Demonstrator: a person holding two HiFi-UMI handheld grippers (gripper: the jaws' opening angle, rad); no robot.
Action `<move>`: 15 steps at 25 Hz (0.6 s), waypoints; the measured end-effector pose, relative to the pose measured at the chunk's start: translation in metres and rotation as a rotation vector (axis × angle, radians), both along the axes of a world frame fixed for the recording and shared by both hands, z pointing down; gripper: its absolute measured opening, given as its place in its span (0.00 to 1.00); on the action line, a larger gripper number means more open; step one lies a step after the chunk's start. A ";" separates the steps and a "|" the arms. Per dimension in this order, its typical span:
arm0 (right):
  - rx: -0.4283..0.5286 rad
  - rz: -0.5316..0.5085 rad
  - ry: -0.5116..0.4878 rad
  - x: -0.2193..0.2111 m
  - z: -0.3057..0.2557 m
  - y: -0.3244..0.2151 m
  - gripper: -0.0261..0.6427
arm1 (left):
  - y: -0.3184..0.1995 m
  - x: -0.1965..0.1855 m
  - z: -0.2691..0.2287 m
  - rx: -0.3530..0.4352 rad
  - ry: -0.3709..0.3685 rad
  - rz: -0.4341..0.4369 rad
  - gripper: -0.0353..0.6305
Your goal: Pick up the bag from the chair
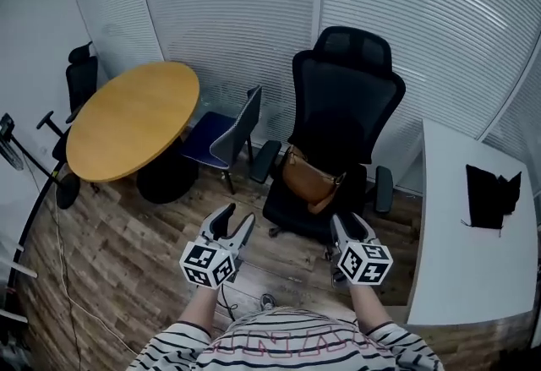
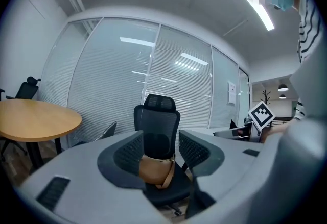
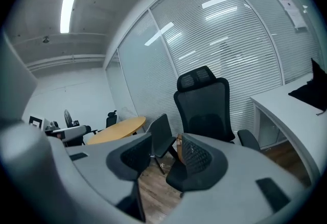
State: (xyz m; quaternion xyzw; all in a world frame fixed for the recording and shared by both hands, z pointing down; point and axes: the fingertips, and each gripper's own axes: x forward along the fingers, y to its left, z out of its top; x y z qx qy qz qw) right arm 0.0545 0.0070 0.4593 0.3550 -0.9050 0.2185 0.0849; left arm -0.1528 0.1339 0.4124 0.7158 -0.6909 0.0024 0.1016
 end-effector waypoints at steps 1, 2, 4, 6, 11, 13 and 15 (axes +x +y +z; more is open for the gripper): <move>-0.002 0.017 0.000 -0.004 0.002 -0.002 0.30 | -0.004 -0.006 0.001 -0.004 -0.004 0.015 0.34; -0.005 0.036 0.001 -0.007 0.004 -0.004 0.30 | -0.008 -0.012 0.003 -0.008 -0.008 0.030 0.34; -0.018 0.074 -0.002 -0.011 0.009 -0.007 0.30 | -0.016 -0.021 0.006 -0.013 -0.010 0.059 0.34; -0.038 0.101 -0.004 -0.015 0.015 -0.010 0.30 | -0.023 -0.029 0.011 -0.020 0.001 0.074 0.34; -0.068 0.146 0.017 -0.016 0.026 -0.022 0.30 | -0.042 -0.035 0.025 -0.044 0.032 0.115 0.34; -0.083 0.163 0.020 -0.017 0.031 -0.033 0.30 | -0.053 -0.038 0.031 -0.057 0.046 0.122 0.34; -0.088 0.165 0.030 -0.020 0.035 -0.045 0.30 | -0.064 -0.042 0.037 -0.068 0.049 0.128 0.34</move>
